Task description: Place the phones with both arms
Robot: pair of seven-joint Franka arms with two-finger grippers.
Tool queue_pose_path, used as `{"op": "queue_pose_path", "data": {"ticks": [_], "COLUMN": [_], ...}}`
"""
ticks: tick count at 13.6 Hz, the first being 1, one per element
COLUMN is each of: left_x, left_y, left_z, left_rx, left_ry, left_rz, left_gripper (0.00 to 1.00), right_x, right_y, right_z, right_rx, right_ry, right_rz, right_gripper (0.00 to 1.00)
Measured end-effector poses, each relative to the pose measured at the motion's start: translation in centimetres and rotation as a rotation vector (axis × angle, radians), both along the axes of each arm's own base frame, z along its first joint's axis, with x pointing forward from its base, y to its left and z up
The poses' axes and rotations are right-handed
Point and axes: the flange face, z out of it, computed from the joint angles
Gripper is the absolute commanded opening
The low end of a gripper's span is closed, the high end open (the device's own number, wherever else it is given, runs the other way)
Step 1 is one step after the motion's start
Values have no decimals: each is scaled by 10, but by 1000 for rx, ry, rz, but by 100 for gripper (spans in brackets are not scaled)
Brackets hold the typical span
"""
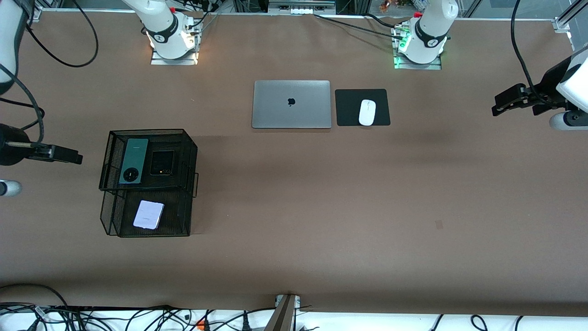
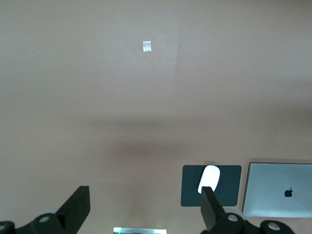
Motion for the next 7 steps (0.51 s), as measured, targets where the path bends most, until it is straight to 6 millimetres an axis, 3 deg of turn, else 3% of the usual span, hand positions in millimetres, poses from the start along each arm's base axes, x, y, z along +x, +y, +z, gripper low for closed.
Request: {"op": "queue_pose_path", "data": {"ticks": [7], "left_x": [-1], "left_y": [2], "left_z": [2], "left_rx": [0], "left_ry": [-4], "left_rz": [3], "left_gripper": [100], "right_x": [-43], "right_y": [10], "right_z": [-18], "right_rx": [0], "right_ry": [-119], "right_rz": [18], "right_gripper": [100]}}
